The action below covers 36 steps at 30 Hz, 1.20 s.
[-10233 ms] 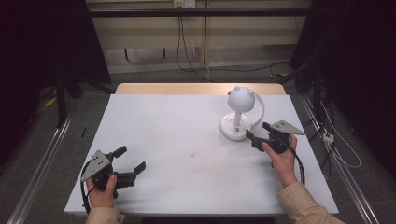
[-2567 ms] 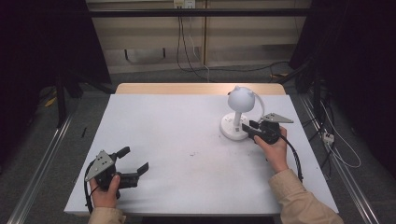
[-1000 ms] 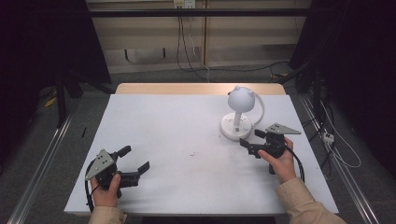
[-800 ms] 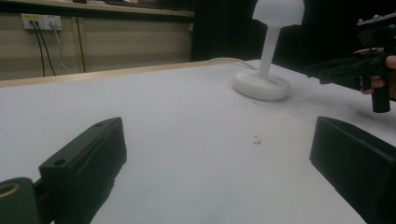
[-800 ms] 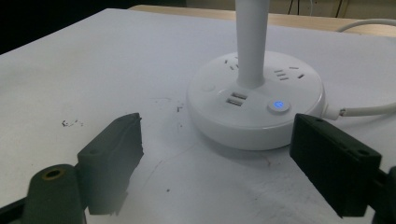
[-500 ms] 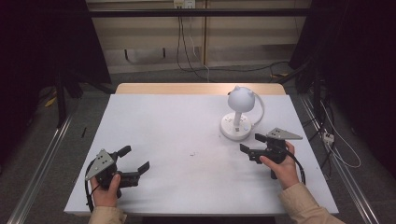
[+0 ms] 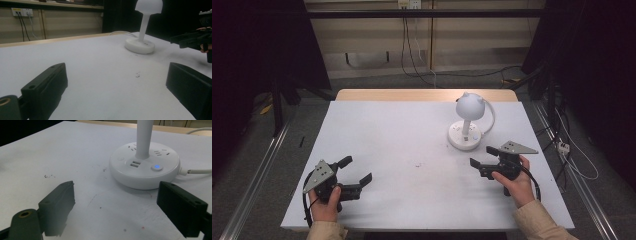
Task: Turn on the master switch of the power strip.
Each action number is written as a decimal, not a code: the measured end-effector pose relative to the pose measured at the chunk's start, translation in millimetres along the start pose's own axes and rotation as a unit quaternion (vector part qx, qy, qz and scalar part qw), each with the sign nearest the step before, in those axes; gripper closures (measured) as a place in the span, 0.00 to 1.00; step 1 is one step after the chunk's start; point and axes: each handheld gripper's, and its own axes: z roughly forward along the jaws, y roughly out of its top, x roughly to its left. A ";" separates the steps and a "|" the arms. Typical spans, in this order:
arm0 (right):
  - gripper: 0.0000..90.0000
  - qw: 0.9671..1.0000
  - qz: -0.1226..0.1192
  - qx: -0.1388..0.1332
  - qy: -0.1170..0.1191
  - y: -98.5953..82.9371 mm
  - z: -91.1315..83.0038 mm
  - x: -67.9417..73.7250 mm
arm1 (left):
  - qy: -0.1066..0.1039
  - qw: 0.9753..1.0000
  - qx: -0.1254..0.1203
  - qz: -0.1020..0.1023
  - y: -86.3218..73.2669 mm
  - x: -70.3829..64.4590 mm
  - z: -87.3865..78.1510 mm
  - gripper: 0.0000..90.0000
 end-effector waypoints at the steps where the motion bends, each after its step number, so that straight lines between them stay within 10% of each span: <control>1: 0.16 1.000 0.000 0.001 0.000 -0.3 -0.6 0.4 | 0.000 1.000 0.000 0.000 0.0 0.0 -0.1 0.04; 36: 0.16 1.000 -0.011 0.000 0.007 -11.7 -19.7 6.5 | 0.002 1.000 0.000 -0.001 0.3 -1.1 -0.1 0.04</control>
